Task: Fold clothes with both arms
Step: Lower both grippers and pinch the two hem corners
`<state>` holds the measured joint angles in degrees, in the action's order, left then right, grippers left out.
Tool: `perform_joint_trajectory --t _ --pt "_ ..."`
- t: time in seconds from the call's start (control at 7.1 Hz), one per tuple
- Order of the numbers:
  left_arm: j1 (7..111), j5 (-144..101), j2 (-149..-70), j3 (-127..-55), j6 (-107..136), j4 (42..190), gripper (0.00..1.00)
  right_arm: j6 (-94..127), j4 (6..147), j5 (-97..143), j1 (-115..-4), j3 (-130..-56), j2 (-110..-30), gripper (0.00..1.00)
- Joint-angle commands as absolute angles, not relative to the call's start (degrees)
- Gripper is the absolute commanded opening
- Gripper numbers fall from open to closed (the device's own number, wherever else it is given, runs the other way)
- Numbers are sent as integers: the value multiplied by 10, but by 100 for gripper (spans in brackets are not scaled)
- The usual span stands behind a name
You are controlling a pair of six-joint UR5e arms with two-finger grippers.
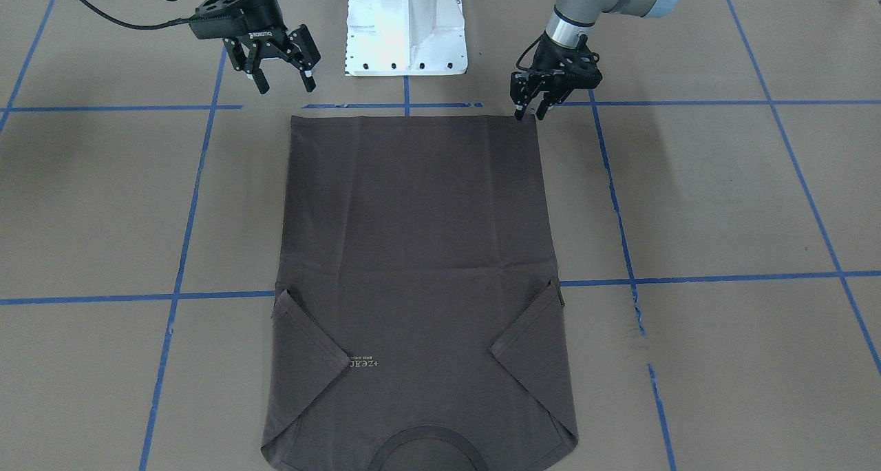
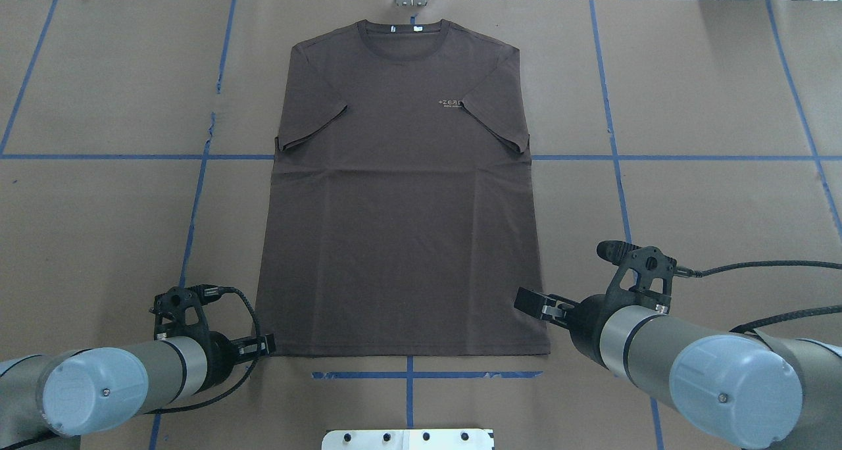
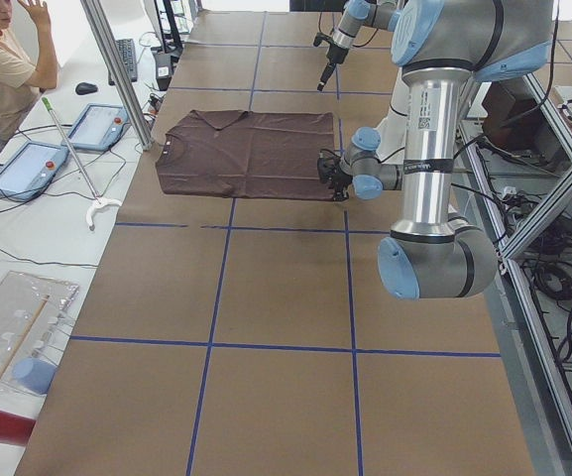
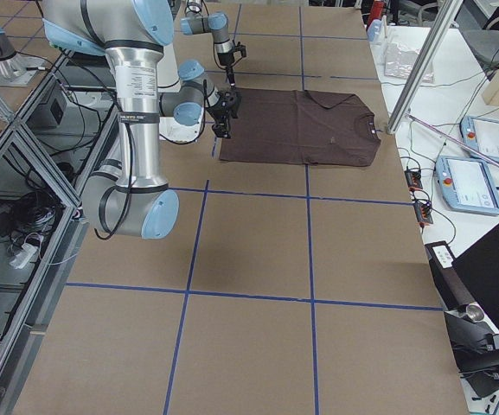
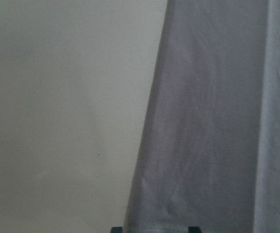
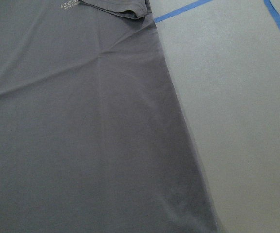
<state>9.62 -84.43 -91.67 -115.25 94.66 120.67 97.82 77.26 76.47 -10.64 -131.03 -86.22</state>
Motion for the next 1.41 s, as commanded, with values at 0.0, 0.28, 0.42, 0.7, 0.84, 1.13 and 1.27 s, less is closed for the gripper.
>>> perform_joint_trajectory --t 0.0,0.28,0.42,0.7,0.84,1.13,1.27 --pt "96 -845 -920 -1152 947 1201 55 978 773 765 -106 -1310 -862 100" --pt "96 -845 -919 -1151 947 1201 55 978 773 765 -106 -1310 -862 100" --pt "96 -845 -919 -1151 946 1201 55 978 773 765 -106 -1310 -863 100" --pt "95 -845 -919 -1151 946 1201 54 978 773 765 -106 -1309 -863 100" --pt "95 -845 -918 -1151 946 1201 53 978 773 764 -106 -1309 -863 100" --pt "95 -845 -919 -1147 946 1194 53 978 773 764 -106 -1310 -865 100" --pt "95 -845 -920 -1147 946 1194 53 979 773 764 -106 -1310 -864 100"
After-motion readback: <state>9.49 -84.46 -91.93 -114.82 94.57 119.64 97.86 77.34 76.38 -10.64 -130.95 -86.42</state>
